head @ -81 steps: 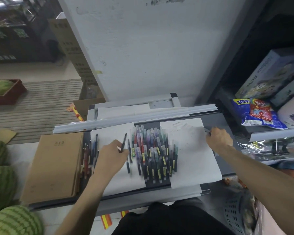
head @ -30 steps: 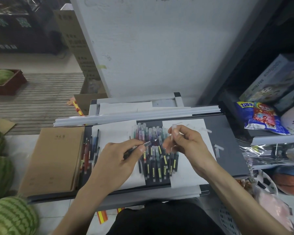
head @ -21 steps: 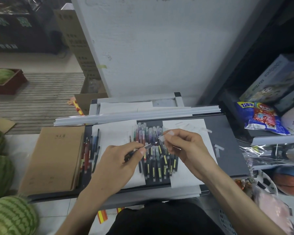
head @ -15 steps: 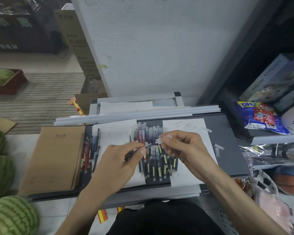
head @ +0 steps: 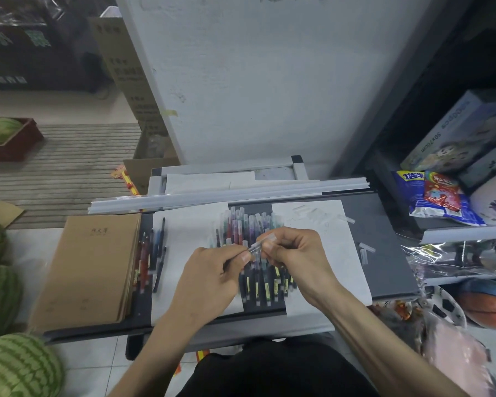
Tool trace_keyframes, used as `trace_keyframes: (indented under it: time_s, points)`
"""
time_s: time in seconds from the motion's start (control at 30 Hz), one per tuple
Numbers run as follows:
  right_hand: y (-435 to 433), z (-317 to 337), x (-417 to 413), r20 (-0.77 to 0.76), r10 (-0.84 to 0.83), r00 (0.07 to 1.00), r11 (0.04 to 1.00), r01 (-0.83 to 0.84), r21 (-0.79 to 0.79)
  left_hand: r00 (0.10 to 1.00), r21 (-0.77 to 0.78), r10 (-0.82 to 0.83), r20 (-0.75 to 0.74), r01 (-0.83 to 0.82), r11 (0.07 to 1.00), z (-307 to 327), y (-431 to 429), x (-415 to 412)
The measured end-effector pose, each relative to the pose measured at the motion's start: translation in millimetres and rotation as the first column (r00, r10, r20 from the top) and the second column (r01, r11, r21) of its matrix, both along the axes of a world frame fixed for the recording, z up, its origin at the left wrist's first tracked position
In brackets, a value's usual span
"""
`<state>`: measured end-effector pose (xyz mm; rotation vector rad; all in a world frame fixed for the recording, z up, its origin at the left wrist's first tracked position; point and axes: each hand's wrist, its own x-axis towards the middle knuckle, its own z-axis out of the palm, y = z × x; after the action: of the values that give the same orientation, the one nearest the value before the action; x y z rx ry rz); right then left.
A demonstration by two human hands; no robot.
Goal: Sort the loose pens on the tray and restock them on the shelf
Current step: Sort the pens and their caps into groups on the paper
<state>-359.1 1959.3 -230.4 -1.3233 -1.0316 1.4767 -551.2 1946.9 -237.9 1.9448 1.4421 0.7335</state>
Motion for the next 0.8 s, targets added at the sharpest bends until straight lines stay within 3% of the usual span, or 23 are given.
trace_keyframes:
  time_s: [0.33, 0.43, 0.57, 0.7, 0.8]
  points:
    - [21.5, -30.6, 0.6, 0.049, 0.176, 0.983, 0.976, -0.169, -0.135, 0.985, -0.248, 0.137, 0.104, -0.108, 0.963, -29.2, -0.3, 11.0]
    - [26.9, -48.3, 6.1, 0.237, 0.246, 0.94, 0.958, -0.199, -0.206, 0.96, -0.318, 0.264, 0.089, -0.224, 0.921, -50.3, 10.9, 10.0]
    - [32.1, -78.8, 22.6, 0.647, 0.367, 0.669, 0.93, -0.279, -0.239, 0.864, -0.36, 0.502, 0.032, -0.459, 0.812, -84.9, 34.9, -11.3]
    - [42.0, -96.3, 52.0, 0.818, 0.346, 0.459, 0.935, -0.24, -0.261, 0.796, -0.358, 0.591, -0.129, -0.594, 0.721, -113.8, 57.4, -39.4]
    - [55.7, -102.7, 76.2, 0.891, 0.281, 0.357, 0.956, -0.186, -0.227, 0.798, -0.347, 0.551, -0.246, -0.603, 0.718, -127.3, 63.1, -47.8]
